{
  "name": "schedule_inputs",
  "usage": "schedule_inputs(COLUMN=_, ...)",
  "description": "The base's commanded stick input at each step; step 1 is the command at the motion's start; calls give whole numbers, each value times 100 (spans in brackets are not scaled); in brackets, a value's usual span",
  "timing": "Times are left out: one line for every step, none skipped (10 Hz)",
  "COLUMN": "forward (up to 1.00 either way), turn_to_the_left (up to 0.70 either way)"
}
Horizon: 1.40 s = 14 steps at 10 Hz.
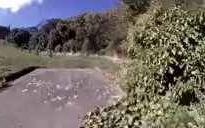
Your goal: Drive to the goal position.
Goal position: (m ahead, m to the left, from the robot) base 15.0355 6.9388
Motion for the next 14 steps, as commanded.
schedule_inputs(forward=100, turn_to_the_left=0)
schedule_inputs(forward=100, turn_to_the_left=0)
schedule_inputs(forward=100, turn_to_the_left=0)
schedule_inputs(forward=100, turn_to_the_left=27)
schedule_inputs(forward=100, turn_to_the_left=34)
schedule_inputs(forward=100, turn_to_the_left=40)
schedule_inputs(forward=100, turn_to_the_left=40)
schedule_inputs(forward=100, turn_to_the_left=40)
schedule_inputs(forward=100, turn_to_the_left=40)
schedule_inputs(forward=100, turn_to_the_left=40)
schedule_inputs(forward=100, turn_to_the_left=22)
schedule_inputs(forward=100, turn_to_the_left=11)
schedule_inputs(forward=100, turn_to_the_left=0)
schedule_inputs(forward=100, turn_to_the_left=0)
